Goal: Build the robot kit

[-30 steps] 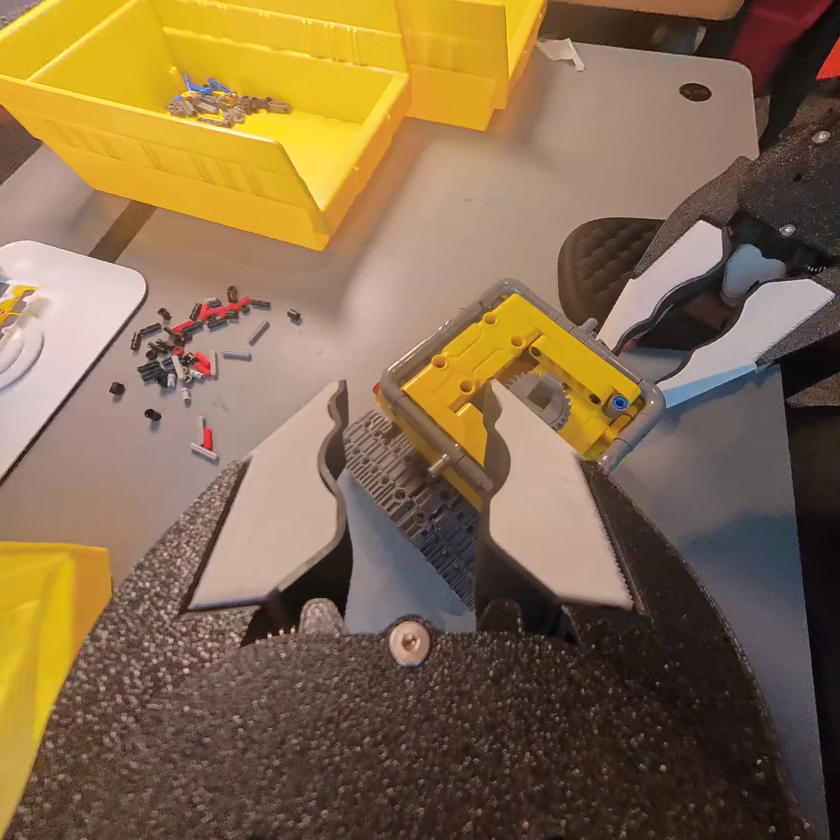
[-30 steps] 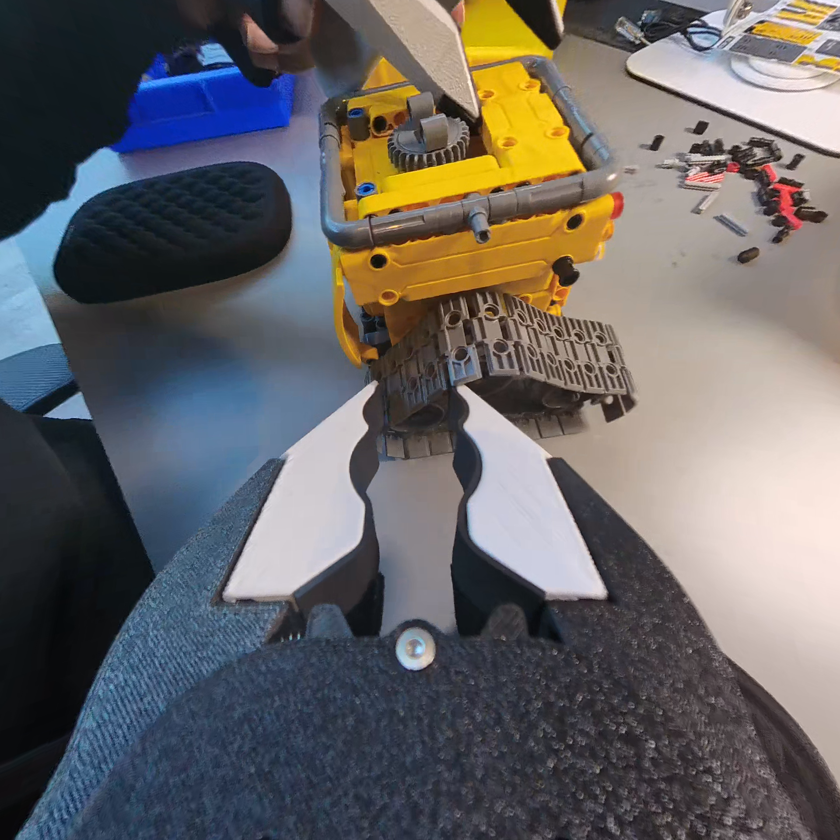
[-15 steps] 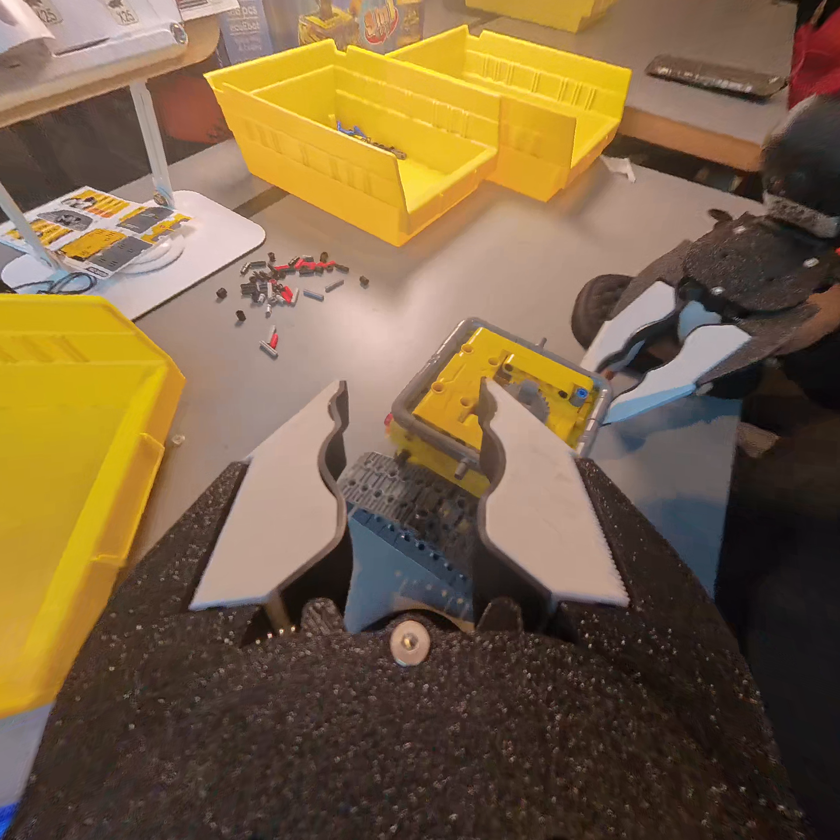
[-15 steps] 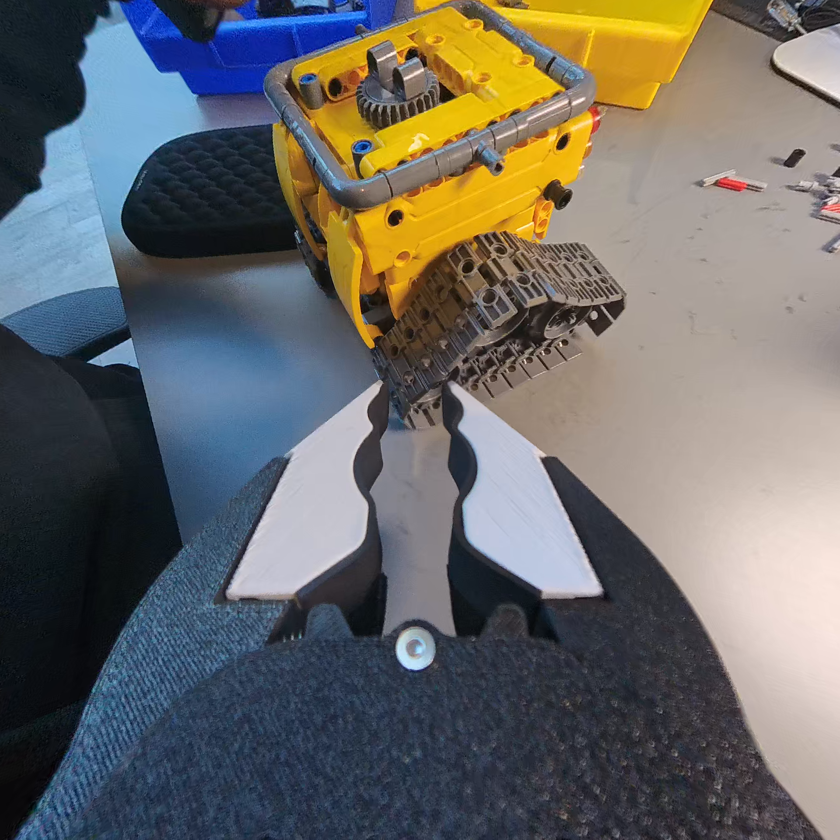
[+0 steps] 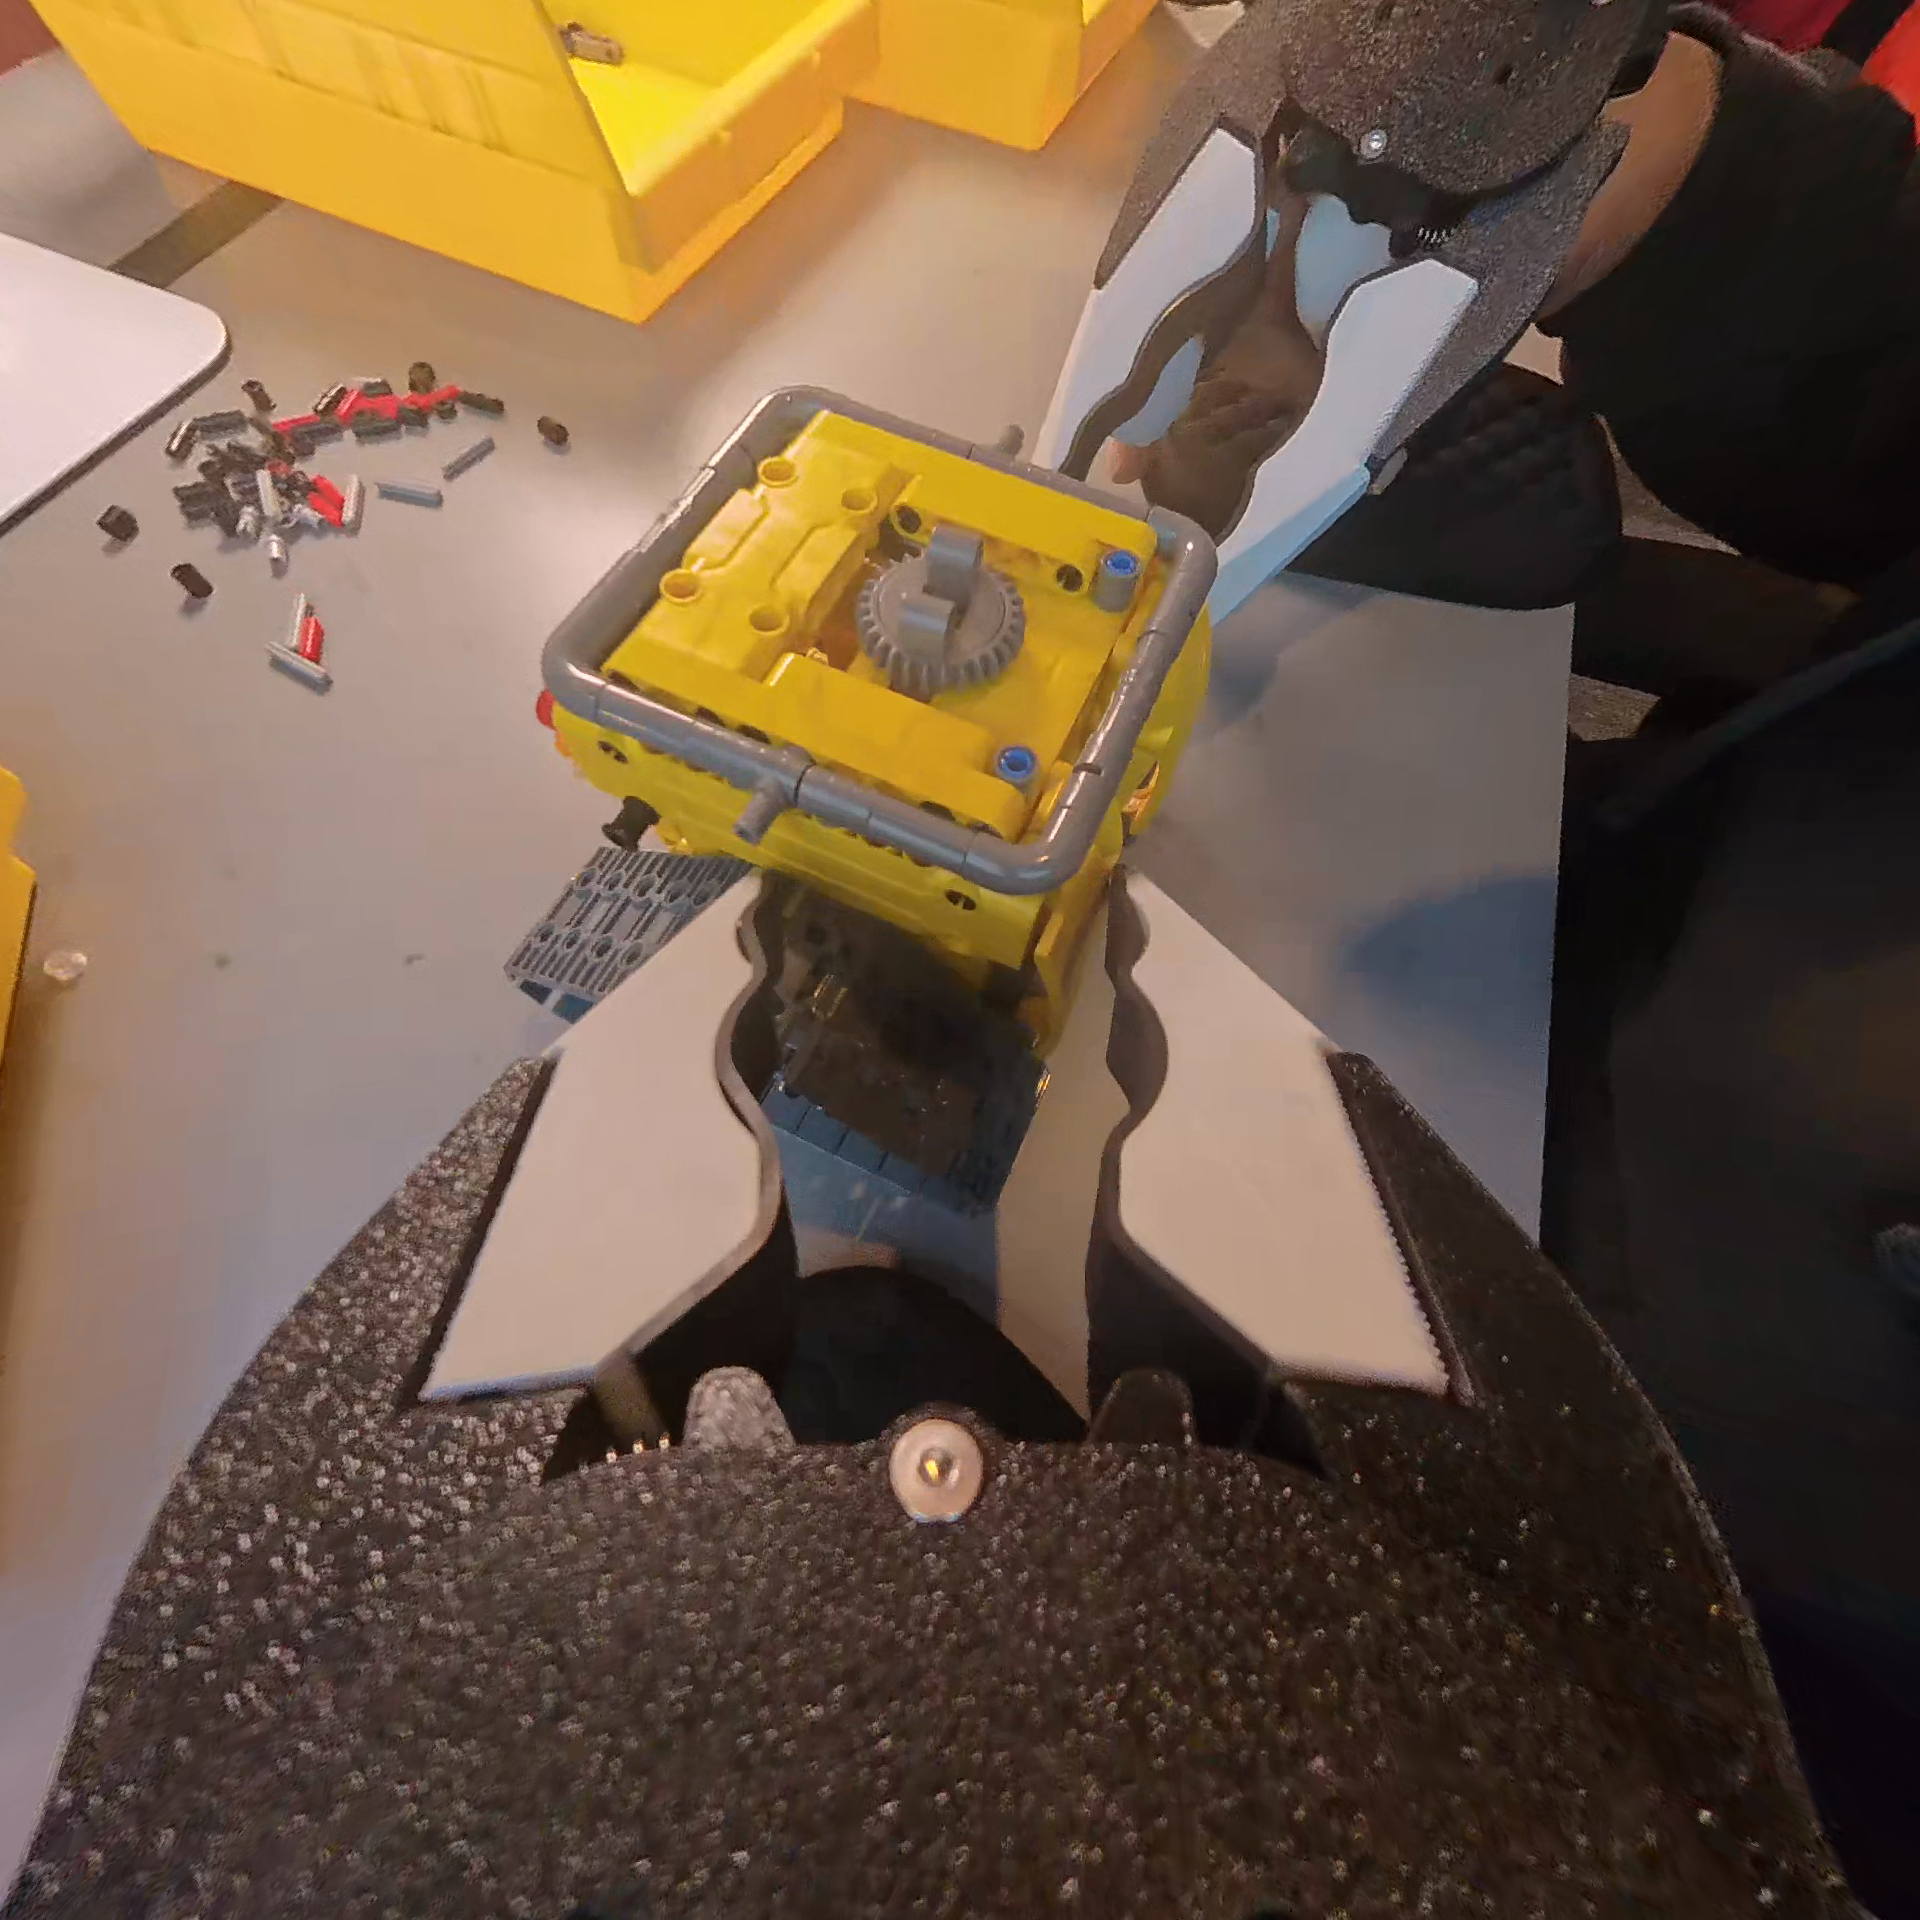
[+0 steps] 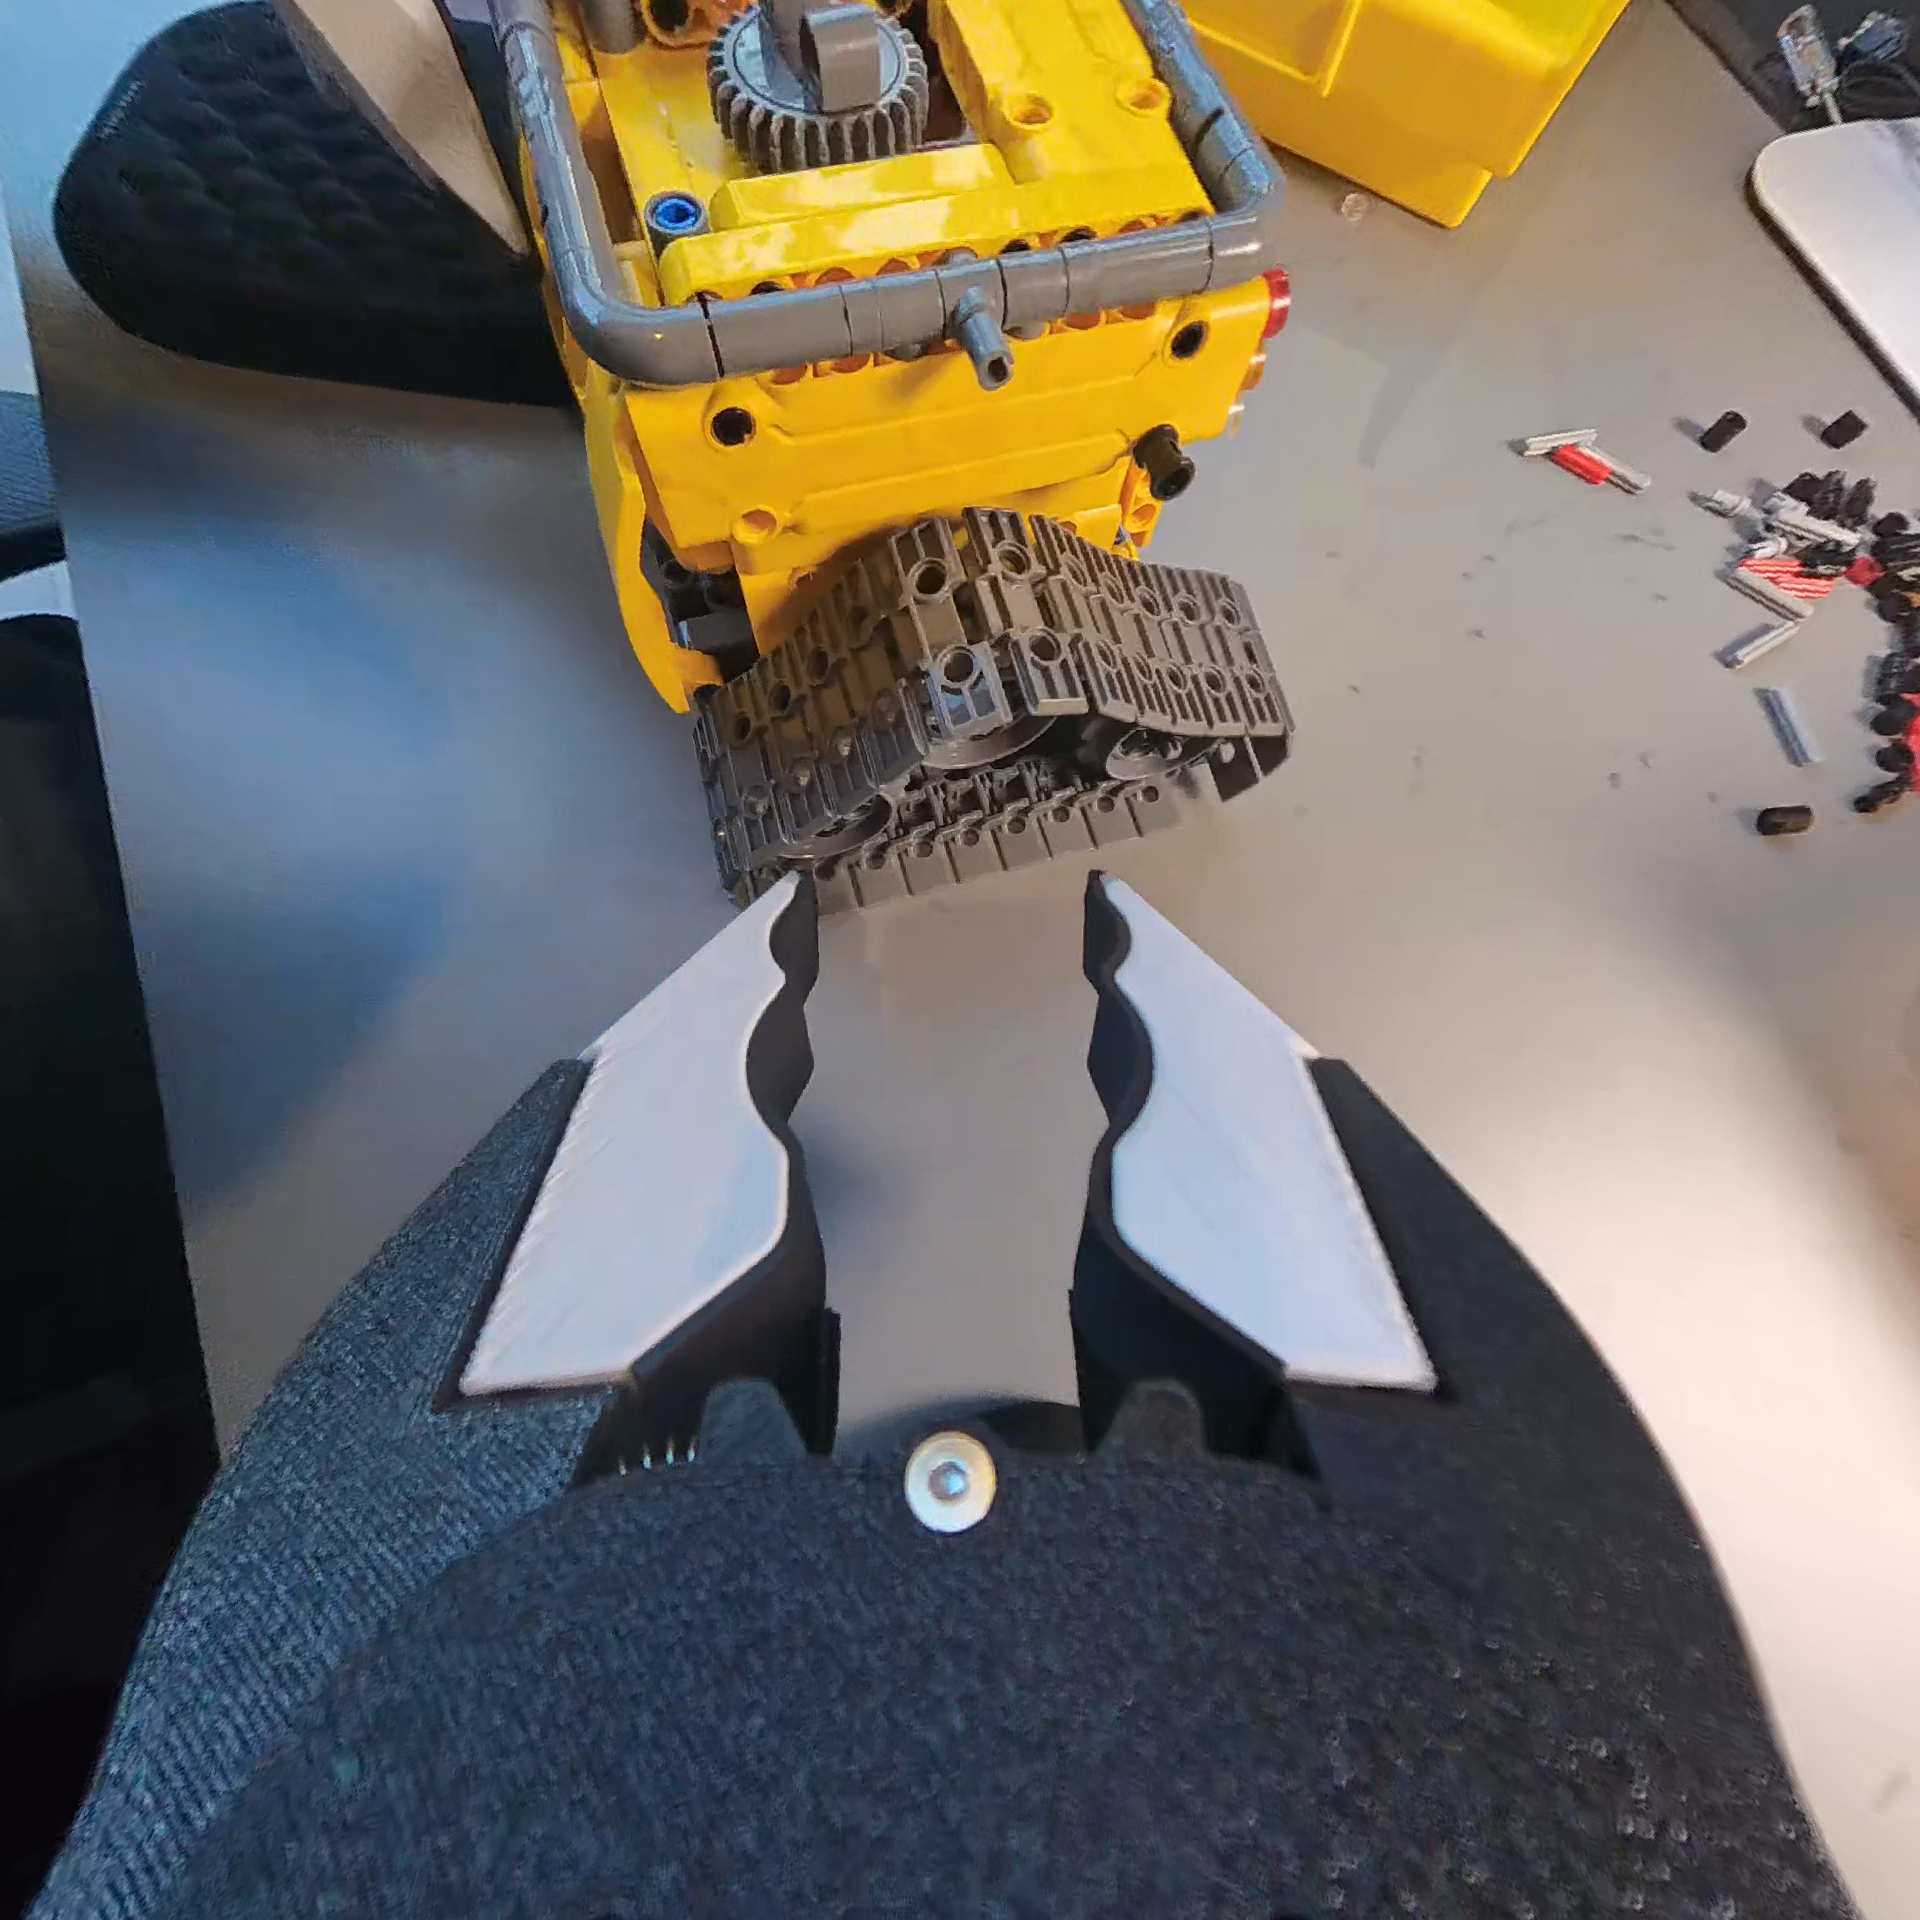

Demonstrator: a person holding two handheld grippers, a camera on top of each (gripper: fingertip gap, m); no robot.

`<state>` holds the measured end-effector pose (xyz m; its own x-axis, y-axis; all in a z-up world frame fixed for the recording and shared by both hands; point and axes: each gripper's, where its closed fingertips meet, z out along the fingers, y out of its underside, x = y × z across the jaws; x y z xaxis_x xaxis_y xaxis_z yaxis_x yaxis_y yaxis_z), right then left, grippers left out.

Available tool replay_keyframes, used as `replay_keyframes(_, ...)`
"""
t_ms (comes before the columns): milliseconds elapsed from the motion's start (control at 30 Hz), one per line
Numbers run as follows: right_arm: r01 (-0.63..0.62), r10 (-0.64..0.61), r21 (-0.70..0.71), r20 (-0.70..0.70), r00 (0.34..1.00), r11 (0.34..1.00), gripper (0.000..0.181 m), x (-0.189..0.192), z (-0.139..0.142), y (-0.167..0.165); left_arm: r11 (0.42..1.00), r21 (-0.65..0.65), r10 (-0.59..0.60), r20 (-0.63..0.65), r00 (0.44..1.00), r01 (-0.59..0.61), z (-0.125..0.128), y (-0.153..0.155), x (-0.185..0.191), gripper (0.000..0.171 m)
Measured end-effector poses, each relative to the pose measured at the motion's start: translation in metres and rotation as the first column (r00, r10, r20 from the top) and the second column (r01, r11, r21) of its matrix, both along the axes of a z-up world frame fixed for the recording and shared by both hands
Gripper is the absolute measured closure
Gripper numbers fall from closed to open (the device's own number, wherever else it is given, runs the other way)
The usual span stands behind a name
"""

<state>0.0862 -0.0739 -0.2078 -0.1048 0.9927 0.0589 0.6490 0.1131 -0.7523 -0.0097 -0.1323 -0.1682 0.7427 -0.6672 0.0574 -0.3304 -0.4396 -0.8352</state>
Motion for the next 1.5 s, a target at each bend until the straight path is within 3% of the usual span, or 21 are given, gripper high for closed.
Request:
replay_keyframes(267, 0.045, -0.045, -0.01, -0.011, 0.999, 0.999, 0.129, 0.01, -0.002, 0.006, 0.962, -0.029, -0.271, -0.004, 0.962, 0.271, 0.0, 0.023, -0.003, 0.109)
replay_keyframes(467, 0.093, -0.093, 0.015, 0.024, 0.995, 0.996, 0.129, 0.03, -0.005, 0.025, 0.853, -0.12, -0.515, -0.033, 0.857, 0.508, -0.001, 0.051, -0.003, 0.112)
replay_keyframes(633, 0.125, -0.128, 0.045, 0.074, 0.989, 0.991, 0.132, 0.043, -0.014, 0.053, 0.805, -0.214, -0.584, -0.123, 0.802, 0.553, -0.002, 0.09, -0.012, 0.111)
replay_keyframes(733, 0.138, -0.141, 0.047, 0.074, 0.987, 0.989, 0.135, 0.04, -0.018, 0.075, 0.821, -0.224, -0.56, -0.14, 0.817, 0.525, 0.008, 0.104, -0.021, 0.116)
replay_keyframes(833, 0.134, -0.135, 0.021, 0.063, 0.989, 0.991, 0.14, 0.027, -0.019, 0.096, 0.871, -0.205, -0.473, -0.106, 0.875, 0.446, 0.021, 0.108, -0.033, 0.108)
replay_keyframes(933, 0.108, -0.108, 0.014, 0.084, 0.991, 0.994, 0.144, 0.013, -0.024, 0.112, 0.931, -0.108, -0.352, 0.0, 0.936, 0.35, 0.04, 0.098, -0.03, 0.107)
replay_keyframes(1000, 0.073, -0.071, -0.016, 0.08, 0.994, 0.997, 0.151, 0.004, -0.025, 0.115, 0.965, -0.015, -0.262, 0.0, 0.965, 0.262, 0.042, 0.089, -0.024, 0.104)
replay_keyframes(1100, 0.003, 0.002, -0.058, 0.081, 0.997, 0.998, 0.17, -0.003, -0.027, 0.114, 0.991, 0.068, -0.115, -0.022, 0.993, 0.116, 0.031, 0.076, -0.017, 0.1)
replay_keyframes(1267, -0.009, 0.017, -0.183, 0.038, 0.999, 0.983, 0.174, -0.004, -0.023, 0.11, 0.991, 0.118, 0.073, -0.075, 0.995, -0.063, 0.006, 0.083, -0.024, 0.107)
replay_keyframes(1433, 0.005, -0.005, -0.259, 0.003, 1.0, 0.966, 0.174, -0.001, -0.019, 0.103, 0.99, 0.062, 0.132, -0.154, 0.979, -0.124, -0.015, 0.086, -0.03, 0.11)
replay_keyframes(1500, -0.003, -0.001, -0.286, -0.016, 1.0, 0.958, 0.174, -0.001, -0.018, 0.099, 0.989, 0.074, 0.136, -0.113, 0.984, -0.128, -0.012, 0.081, -0.025, 0.112)
